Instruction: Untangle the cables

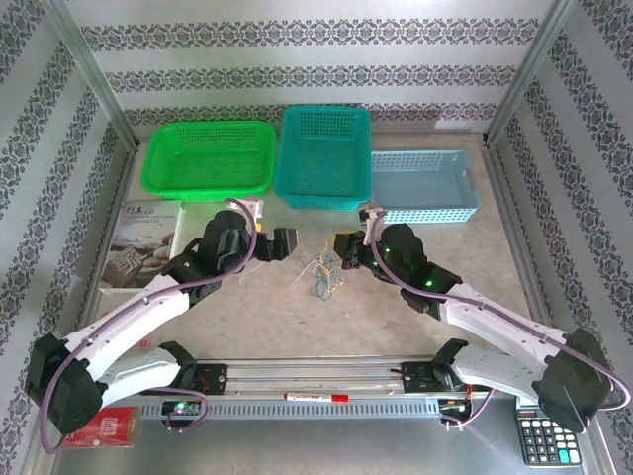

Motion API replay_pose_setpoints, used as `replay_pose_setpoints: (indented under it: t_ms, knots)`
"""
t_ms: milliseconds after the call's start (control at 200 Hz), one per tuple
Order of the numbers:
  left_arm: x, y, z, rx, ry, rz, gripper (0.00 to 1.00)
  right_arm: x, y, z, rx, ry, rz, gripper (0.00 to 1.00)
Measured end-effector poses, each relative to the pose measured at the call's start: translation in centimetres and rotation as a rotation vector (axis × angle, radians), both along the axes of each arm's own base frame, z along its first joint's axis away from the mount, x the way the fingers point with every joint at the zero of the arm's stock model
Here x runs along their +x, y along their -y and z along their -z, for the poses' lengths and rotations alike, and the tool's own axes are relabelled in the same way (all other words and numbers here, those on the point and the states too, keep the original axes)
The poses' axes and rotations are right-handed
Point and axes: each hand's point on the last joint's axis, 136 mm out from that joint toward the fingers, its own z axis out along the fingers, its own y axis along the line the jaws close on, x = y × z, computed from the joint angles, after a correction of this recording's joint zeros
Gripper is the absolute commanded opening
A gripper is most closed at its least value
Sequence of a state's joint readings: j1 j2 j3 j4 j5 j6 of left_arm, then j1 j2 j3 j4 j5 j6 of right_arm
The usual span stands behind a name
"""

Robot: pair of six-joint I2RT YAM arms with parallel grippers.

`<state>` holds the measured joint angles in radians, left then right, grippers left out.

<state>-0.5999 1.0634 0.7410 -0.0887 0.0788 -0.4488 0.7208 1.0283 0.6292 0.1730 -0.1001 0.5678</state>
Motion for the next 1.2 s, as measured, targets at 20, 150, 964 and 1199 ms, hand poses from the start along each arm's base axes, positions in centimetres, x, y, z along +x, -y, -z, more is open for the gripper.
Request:
replay_pose_setpoints:
  t_ms: [20,150,964,1199]
  knots:
    - [-0.2,0.1,0.5,0.003,-0.005,0.015,0.96,0.1,0.1,-0.2,0.001,0.000,0.002,0.00]
    - [-1.4,1.0,3.4,0.018,-0.046,0.103,0.97,0.5,-0.1,-2.3,0.023,0.027,-0.002,0.00]
    - [-0.1,6.6,10.9,0.073,-0.115,0.268,0.73,0.4,-1.5,-14.8,0.162,0.194,-0.067,0.00]
    - [-0.1,6.5,10.9,0.063,-0.096,0.264,0.74,0.3,-0.5,-20.8,0.216,0.314,-0.049,0.00]
